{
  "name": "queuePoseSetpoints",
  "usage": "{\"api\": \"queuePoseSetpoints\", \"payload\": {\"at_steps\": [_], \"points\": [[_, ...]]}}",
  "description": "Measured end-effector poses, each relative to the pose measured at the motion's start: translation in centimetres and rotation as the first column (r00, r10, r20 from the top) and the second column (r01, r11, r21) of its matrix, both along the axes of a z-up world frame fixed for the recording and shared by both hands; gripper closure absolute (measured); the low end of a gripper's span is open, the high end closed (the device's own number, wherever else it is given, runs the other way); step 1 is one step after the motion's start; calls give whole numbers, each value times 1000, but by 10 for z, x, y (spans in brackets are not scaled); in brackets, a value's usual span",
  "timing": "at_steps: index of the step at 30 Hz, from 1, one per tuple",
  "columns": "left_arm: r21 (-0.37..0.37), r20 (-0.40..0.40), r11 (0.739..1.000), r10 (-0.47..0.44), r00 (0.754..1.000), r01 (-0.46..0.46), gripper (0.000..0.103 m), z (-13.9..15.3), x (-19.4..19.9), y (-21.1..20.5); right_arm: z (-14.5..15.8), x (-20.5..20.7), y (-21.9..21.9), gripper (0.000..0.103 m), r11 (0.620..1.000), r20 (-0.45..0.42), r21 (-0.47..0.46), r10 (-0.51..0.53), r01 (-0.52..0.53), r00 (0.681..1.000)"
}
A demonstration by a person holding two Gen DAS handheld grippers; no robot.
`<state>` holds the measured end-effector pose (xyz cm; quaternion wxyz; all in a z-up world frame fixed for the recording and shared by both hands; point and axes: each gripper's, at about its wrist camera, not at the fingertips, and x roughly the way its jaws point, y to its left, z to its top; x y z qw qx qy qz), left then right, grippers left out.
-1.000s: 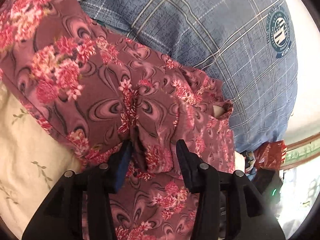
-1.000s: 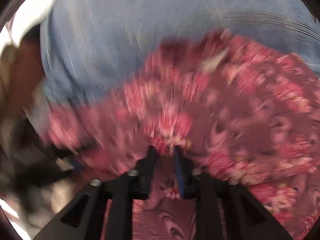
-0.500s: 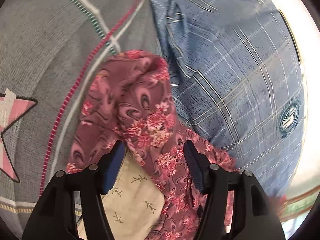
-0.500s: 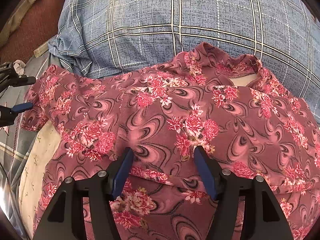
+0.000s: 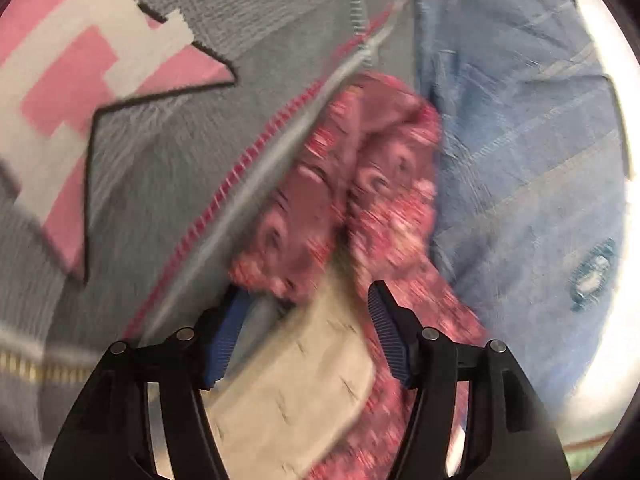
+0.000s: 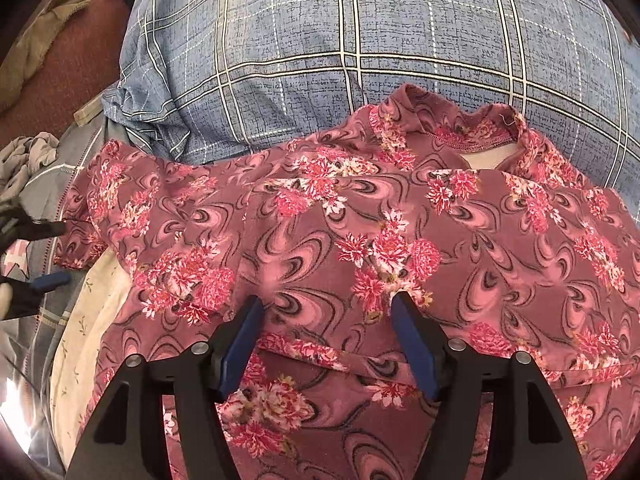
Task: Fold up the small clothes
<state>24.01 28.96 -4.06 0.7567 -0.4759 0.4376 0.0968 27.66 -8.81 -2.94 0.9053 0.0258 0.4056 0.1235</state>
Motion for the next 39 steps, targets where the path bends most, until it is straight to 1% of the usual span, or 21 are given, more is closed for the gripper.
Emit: {"api": "queuePoseSetpoints", "payload": {"at_steps": [1, 2, 3, 4, 7, 10, 14, 17, 19, 23, 25, 26, 28, 29, 30, 32, 34, 36, 37, 38, 39], "points": [[-24, 17, 1000, -6, 1000, 6, 53, -3, 6, 0, 0, 0, 0, 34, 1000, 0, 0, 0, 0, 1000], [-33, 27, 999, -14, 1000, 15, 70, -3, 12, 1, 0, 0, 0, 34, 1000, 1, 2, 0, 0, 1000], [-5, 24, 1000, -20, 1000, 20, 97, -1, 18, 2, 0, 0, 0, 33, 1000, 0, 4, 0, 0, 1000], [32, 8, 999, -28, 1000, 27, 101, 3, 22, 3, 0, 0, -1, 33, 1000, 0, 9, 1, -1, 1000], [85, 43, 996, -20, 999, 17, 101, 25, 18, 13, 0, 0, -3, 33, 1000, 1, 19, 3, -3, 1000], [217, 113, 976, -34, 993, 8, 101, 71, 2, 21, 0, -1, -3, 33, 1000, 1, 25, 4, -4, 1000], [432, 160, 900, -24, 987, -48, 101, 137, -10, 46, 0, -1, -3, 32, 1000, 2, 30, 4, -4, 1000], [516, 130, 852, 28, 991, -92, 101, 158, -11, 75, 0, -1, -3, 32, 1000, 2, 25, 3, -3, 1000], [535, 81, 837, 84, 993, -115, 101, 158, -12, 104, 0, -1, -2, 32, 1000, 4, 22, 1, -1, 1000], [511, -28, 851, 160, 987, -124, 100, 143, -11, 151, 0, -1, -2, 32, 1000, 4, 20, 1, -1, 1000], [448, -17, 885, 147, 989, -124, 100, 141, -21, 160, 0, -1, -2, 32, 1000, 4, 21, 1, -1, 1000], [396, 13, 911, 121, 993, -116, 96, 143, -30, 162, 0, -1, -2, 32, 1000, 5, 21, 1, -1, 1000], [342, 53, 936, 75, 996, -88, 72, 144, -40, 153, 0, -1, -2, 32, 1000, 5, 18, 1, -1, 1000], [327, 61, 942, 62, 996, -79, 47, 144, -46, 150, 0, -1, -2, 32, 1000, 5, 18, 1, -1, 1000], [311, 78, 947, 53, 996, -75, 35, 143, -52, 143, 0, -1, -2, 32, 1000, 5, 20, 1, -1, 1000], [273, 111, 961, 22, 994, -52, 33, 136, -62, 133, 0, -1, -2, 32, 1000, 5, 21, 1, -1, 1000], [218, 102, 976, -1, 995, -22, 33, 121, -58, 123, -1, -1, -1, 32, 1000, 6, 20, 1, -1, 1000], [169, 66, 985, 7, 998, -18, 33, 102, -48, 120, -1, -1, -1, 32, 1000, 6, 21, 1, -1, 1000], [153, 88, 988, 22, 996, -35, 33, 99, -46, 120, -1, -1, -1, 32, 1000, 6, 23, 1, -1, 1000], [145, 125, 988, 37, 991, -55, 35, 103, -45, 121, -1, -1, -2, 32, 1000, 7, 28, 1, -1, 1000], [145, 142, 987, 49, 989, -70, 47, 107, -43, 121, -1, -2, -2, 32, 999, 7, 33, 1, -1, 1000]]}}
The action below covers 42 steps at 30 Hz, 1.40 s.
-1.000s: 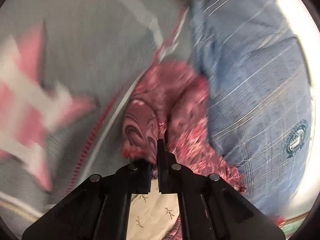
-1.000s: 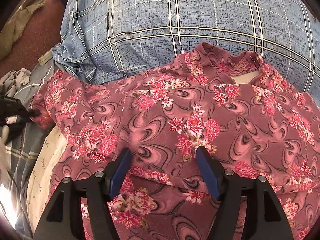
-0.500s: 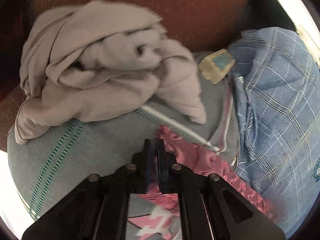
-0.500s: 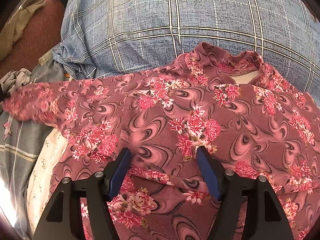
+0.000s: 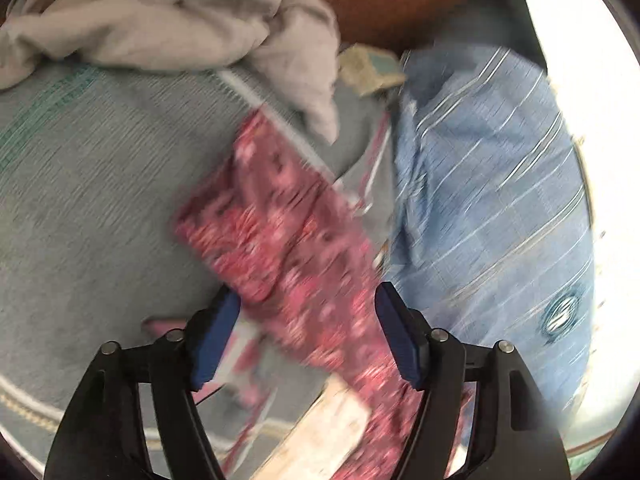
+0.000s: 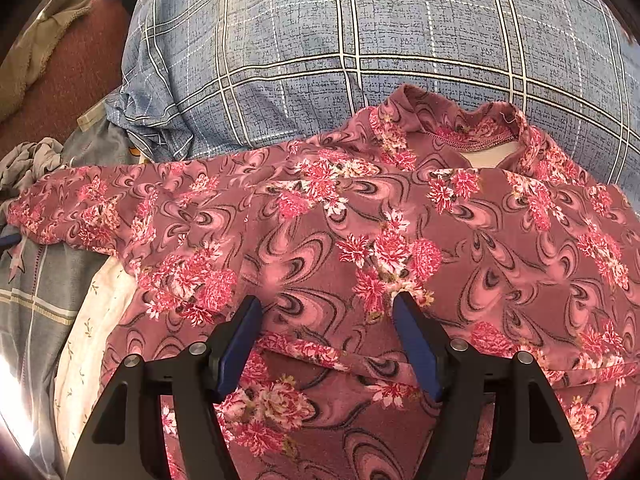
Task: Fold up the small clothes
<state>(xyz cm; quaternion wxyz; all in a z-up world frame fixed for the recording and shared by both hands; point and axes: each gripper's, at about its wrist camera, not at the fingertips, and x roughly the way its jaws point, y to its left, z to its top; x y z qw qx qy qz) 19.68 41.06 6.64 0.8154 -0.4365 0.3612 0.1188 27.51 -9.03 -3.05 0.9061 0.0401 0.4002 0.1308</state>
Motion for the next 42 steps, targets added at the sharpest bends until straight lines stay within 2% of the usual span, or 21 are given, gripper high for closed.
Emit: {"api": "queuePoseSetpoints", "payload": {"at_steps": [1, 2, 3, 5, 8, 13, 16, 21, 22, 25, 27, 28, 29, 30, 31, 34, 36, 38, 40, 41, 42], "points": [[6, 14, 1000, 5, 1000, -5, 60, 2, 4, 0, 0, 0, 0, 32, 1000, 0, 4, 0, 0, 1000], [18, 26, 1000, -6, 1000, 5, 90, 5, 10, 1, 0, 0, -1, 32, 1000, -1, 8, 1, -1, 1000], [21, 19, 1000, -12, 1000, 12, 96, 6, 14, 2, 0, 0, -1, 31, 1000, 0, 12, 2, -2, 1000], [25, 20, 1000, 0, 1000, -1, 96, 9, 17, 0, 0, -1, -3, 31, 1000, 0, 23, 4, -4, 1000], [71, 58, 997, -29, 998, 25, 96, 27, 14, -18, 0, -1, -5, 30, 999, 0, 42, 7, -7, 1000], [133, 135, 978, -179, 975, 161, 96, 61, 17, -84, 1, -2, -8, 28, 997, 0, 74, 13, -13, 1000], [172, 171, 952, -281, 944, 252, 96, 76, 22, -132, 2, -2, -15, 27, 992, -8, 124, 20, -19, 1000], [204, 183, 887, -451, 874, 415, 96, 81, 39, -222, 13, -11, -36, 28, 984, -44, 181, 1, 7, 999], [209, 178, 867, -488, 854, 452, 96, 77, 43, -244, 16, -15, -40, 28, 986, -41, 164, -13, 20, 999], [186, 150, 820, -568, 809, 541, 96, 58, 56, -294, 25, -30, -62, 28, 997, -11, -17, -75, 75, 997], [138, 108, 785, -618, 779, 604, 96, 33, 68, -331, 24, -36, -72, 27, 977, 7, -173, -127, 126, 992], [119, 87, 770, -637, 766, 627, 96, 20, 71, -345, 19, -39, -81, 26, 954, 8, -259, -155, 151, 988], [92, 45, 751, -660, 750, 654, 96, 0, 77, -365, 13, -40, -88, 24, 942, -6, -293, -171, 162, 985], [73, 16, 740, -672, 741, 669, 96, -14, 80, -376, 8, -40, -94, 22, 940, -20, -297, -179, 165, 984], [41, -28, 724, -688, 725, 688, 96, -34, 85, -390, 4, -44, -105, 17, 953, -19, -249, -185, 174, 983], [-33, -132, 706, -705, 697, 707, 96, -75, 91, -408, 3, -42, -113, 11, 964, -33, -193, -195, 185, 980], [-58, -126, 701, -712, 691, 711, 95, -78, 84, -403, 1, -40, -107, 5, 963, -39, -212, -178, 166, 983], [-59, -58, 689, -725, 686, 723, 92, -65, 70, -386, -2, -38, -102, 0, 963, -50, -225, -161, 146, 986], [-56, 31, 696, -716, 698, 716, 75, -50, 56, -357, -2, -39, -105, 0, 968, -55, -209, -156, 142, 986], [-44, 69, 725, -685, 726, 688, 52, -44, 46, -336, -3, -40, -105, 0, 970, -60, -200, -152, 137, 987], [-31, 82, 751, -656, 750, 660, 40, -42, 41, -322, -2, -40, -106, 0, 973, -69, -191, -144, 128, 987]]}}
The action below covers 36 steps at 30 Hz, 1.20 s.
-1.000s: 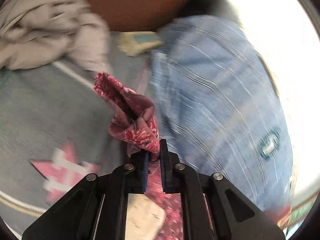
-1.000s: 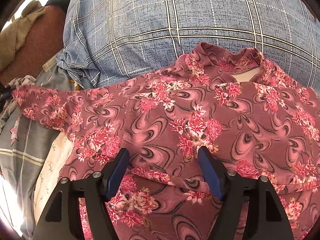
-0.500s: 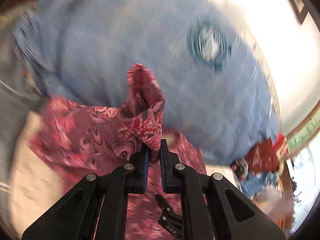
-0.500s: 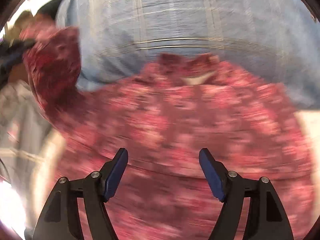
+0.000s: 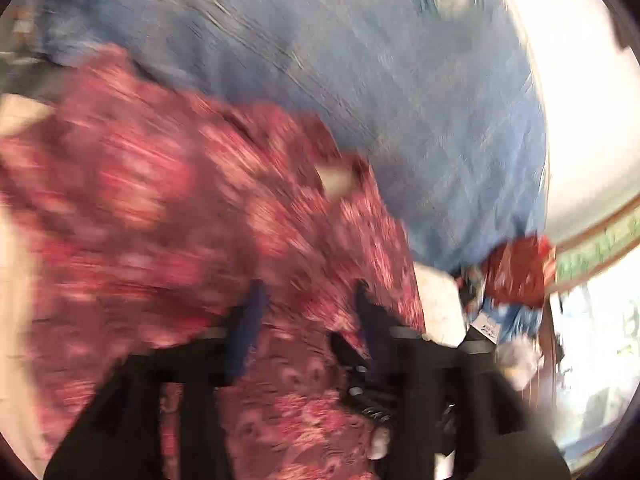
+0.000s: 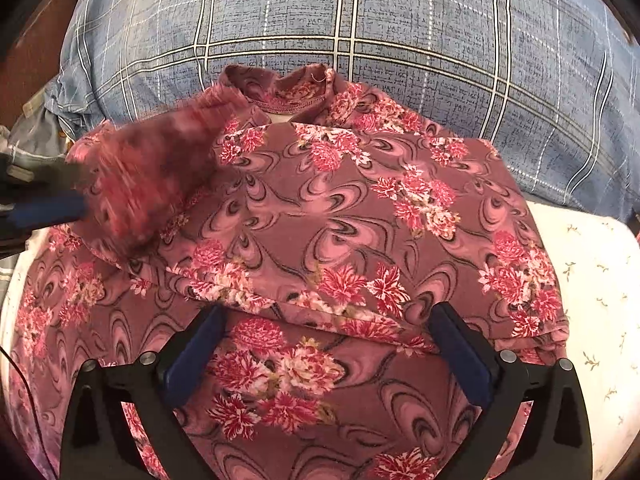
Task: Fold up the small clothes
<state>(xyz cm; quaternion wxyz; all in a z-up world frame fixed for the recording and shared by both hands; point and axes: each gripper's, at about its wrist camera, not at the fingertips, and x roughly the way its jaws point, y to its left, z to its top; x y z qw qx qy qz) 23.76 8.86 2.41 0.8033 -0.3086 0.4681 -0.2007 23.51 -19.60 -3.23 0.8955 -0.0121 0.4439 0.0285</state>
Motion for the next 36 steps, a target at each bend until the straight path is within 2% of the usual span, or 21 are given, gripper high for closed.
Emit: {"api": "queuePoseSetpoints", "payload": {"at_steps": [3, 4, 6, 8, 9, 10, 13, 15, 16, 17, 18, 19, 20, 23, 25, 27, 30, 33, 34, 35, 36], "points": [[-19, 1, 995, 101, 995, -101, 39, -13, -6, 48, 10, 4, -13, 3, 996, 10, 87, -37, 36, 999], [-37, -16, 992, 123, 992, -124, 39, -21, -4, 58, 17, 1, -20, 3, 979, 30, 193, -73, 66, 997], [-65, -44, 986, 150, 988, -153, 39, -40, -2, 68, 24, -1, -28, 3, 927, 45, 364, -111, 88, 993], [-107, -120, 980, 155, 981, -168, 39, -60, 5, 76, 23, 6, -28, 4, 854, 18, 510, -130, 103, 991], [-134, -145, 978, 143, 979, -163, 40, -66, 8, 71, 19, 13, -24, 4, 846, -9, 521, -128, 114, 992], [-161, -157, 972, 144, 977, -170, 40, -70, 11, 74, 16, 20, -18, 5, 855, -30, 500, -138, 135, 990], [-159, -150, 973, 143, 978, -167, 40, -68, 11, 77, 12, 28, 0, 6, 886, -9, 443, -146, 135, 989], [-141, -142, 977, 141, 980, -161, 40, -66, 13, 74, 14, 30, 16, 23, 902, 13, 419, -116, 100, 993], [-139, -140, 977, 144, 980, -163, 40, -66, 14, 74, 13, 32, 23, 48, 905, 10, 420, -83, 71, 997], [-141, -142, 976, 148, 979, -168, 40, -66, 15, 74, 12, 36, 30, 64, 921, -5, 387, -49, 47, 999], [-147, -145, 974, 150, 978, -171, 40, -66, 14, 77, 13, 37, 33, 69, 938, 2, 344, -33, 30, 999], [-151, -146, 973, 151, 978, -172, 40, -66, 14, 77, 16, 35, 34, 82, 941, 16, 339, -22, 15, 1000], [-155, -146, 972, 152, 978, -174, 40, -65, 13, 78, 23, 32, 27, 88, 931, 40, 366, -13, -3, 999], [-174, -151, 967, 162, 975, -187, 40, -66, 12, 83, 44, 18, -3, 89, 901, 130, 433, -58, -4, 990], [-190, -159, 962, 167, 973, -196, 40, -68, 13, 85, 53, 10, -27, 89, 907, 165, 421, -107, 28, 980], [-200, -167, 958, 174, 970, -206, 40, -70, 13, 88, 48, 9, -58, 89, 898, 143, 427, -180, 103, 973], [-217, -178, 950, 185, 966, -222, 40, -74, 13, 94, 26, 10, -98, 89, 861, 58, 461, -269, 213, 962], [-256, -186, 934, 205, 961, -249, 40, -77, 16, 102, 14, 8, -106, 88, 818, 35, 536, -271, 211, 962], [-269, -185, 928, 215, 959, -260, 40, -79, 16, 104, 11, 8, -108, 83, 792, 22, 574, -269, 208, 963], [-280, -181, 922, 224, 958, -268, 43, -79, 17, 106, 9, 10, -111, 83, 775, 8, 596, -269, 211, 963], [-276, -177, 921, 231, 957, -273, 55, -80, 18, 108, 5, 11, -113, 81, 753, -15, 617, -279, 228, 960]]}}
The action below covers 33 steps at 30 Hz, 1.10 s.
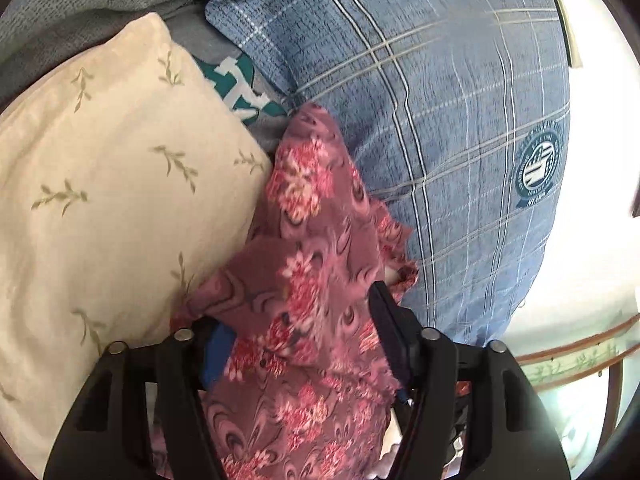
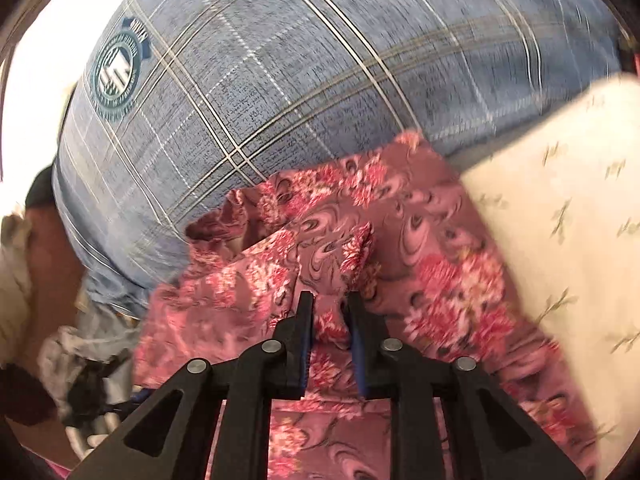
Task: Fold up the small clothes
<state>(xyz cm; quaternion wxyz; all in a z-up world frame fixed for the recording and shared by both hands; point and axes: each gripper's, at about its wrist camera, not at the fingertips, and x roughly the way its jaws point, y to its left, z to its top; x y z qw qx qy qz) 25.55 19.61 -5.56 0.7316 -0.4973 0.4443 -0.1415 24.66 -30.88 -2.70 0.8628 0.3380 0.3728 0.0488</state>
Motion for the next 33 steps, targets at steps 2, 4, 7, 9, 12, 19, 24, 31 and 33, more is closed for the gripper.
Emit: {"api": "queuePoseSetpoints", "payload": {"at_steps": [2, 4, 7, 9, 12, 19, 24, 31, 33], "points": [[18, 14, 1000, -3, 1000, 2, 89, 0, 3, 0, -2, 6, 1, 80, 1000, -25, 13, -9, 9, 1000], [-17, 13, 1000, -9, 1000, 9, 98, 1, 4, -1, 7, 6, 1, 87, 1000, -3, 0, 10, -10, 1000], [26, 48, 1000, 12, 999, -14, 98, 18, -8, 3, 45, -4, -3, 90, 1000, 168, 15, 5, -7, 986], [53, 56, 998, 17, 998, -20, 98, 24, -15, 3, 55, -8, -7, 90, 1000, 193, -17, -15, 19, 981], [94, -23, 995, -22, 999, 24, 98, 10, -12, -8, 30, 2, -11, 90, 993, 30, -118, -24, 28, 999], [51, -96, 998, -24, 995, 29, 98, 2, -19, -6, 41, -18, -7, 84, 969, -6, -220, -113, 109, 994], [102, 24, 994, -42, 999, 39, 80, 39, -37, -22, 72, -4, 11, 78, 988, 96, -138, -57, 70, 994], [341, 115, 939, 11, 993, -50, 70, 60, -18, -23, 60, 37, 103, 75, 974, 73, -126, 200, -190, 977], [396, 12, 918, -20, 1000, 14, 65, 44, -4, -28, 35, 46, 130, 68, 945, -34, -119, 302, -304, 953]]}}
